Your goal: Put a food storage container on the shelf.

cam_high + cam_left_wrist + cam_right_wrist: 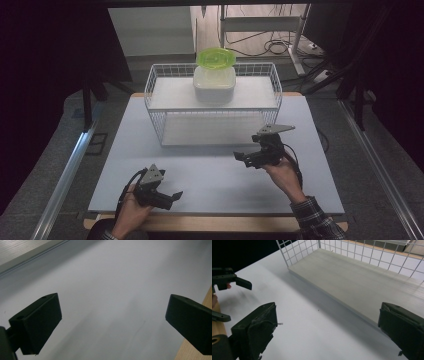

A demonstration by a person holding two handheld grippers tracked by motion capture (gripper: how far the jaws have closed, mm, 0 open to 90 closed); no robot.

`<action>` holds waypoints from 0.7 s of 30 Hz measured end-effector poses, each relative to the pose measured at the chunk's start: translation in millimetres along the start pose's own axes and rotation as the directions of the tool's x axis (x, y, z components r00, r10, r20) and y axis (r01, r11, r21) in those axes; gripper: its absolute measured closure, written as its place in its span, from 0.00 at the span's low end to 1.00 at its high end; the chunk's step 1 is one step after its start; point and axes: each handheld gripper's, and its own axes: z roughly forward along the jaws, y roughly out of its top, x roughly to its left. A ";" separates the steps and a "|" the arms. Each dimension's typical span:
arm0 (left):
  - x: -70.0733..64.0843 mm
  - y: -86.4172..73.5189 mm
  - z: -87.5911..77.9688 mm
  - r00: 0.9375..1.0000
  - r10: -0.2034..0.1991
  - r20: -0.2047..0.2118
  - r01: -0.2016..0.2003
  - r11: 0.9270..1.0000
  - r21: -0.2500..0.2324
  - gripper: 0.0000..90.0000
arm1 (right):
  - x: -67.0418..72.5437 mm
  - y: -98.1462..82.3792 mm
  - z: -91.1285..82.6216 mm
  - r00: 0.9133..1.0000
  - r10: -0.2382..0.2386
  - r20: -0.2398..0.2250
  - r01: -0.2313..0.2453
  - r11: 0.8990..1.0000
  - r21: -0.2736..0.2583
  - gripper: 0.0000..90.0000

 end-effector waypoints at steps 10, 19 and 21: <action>-0.3 -0.2 0.2 1.000 0.006 -0.003 -0.006 1.000 -0.006 0.00 | 9.0 -22.5 -0.4 0.998 -0.033 0.048 0.033 0.999 0.012 0.00; -0.7 -0.3 1.0 1.000 0.009 -0.002 -0.009 1.000 0.000 0.00 | 6.7 -50.1 1.7 0.997 -0.056 0.058 0.052 0.996 0.068 0.00; -0.7 -0.3 1.3 1.000 0.010 -0.002 -0.010 1.000 0.001 0.00 | 6.8 -58.6 3.2 0.996 -0.064 0.060 0.058 0.994 0.091 0.00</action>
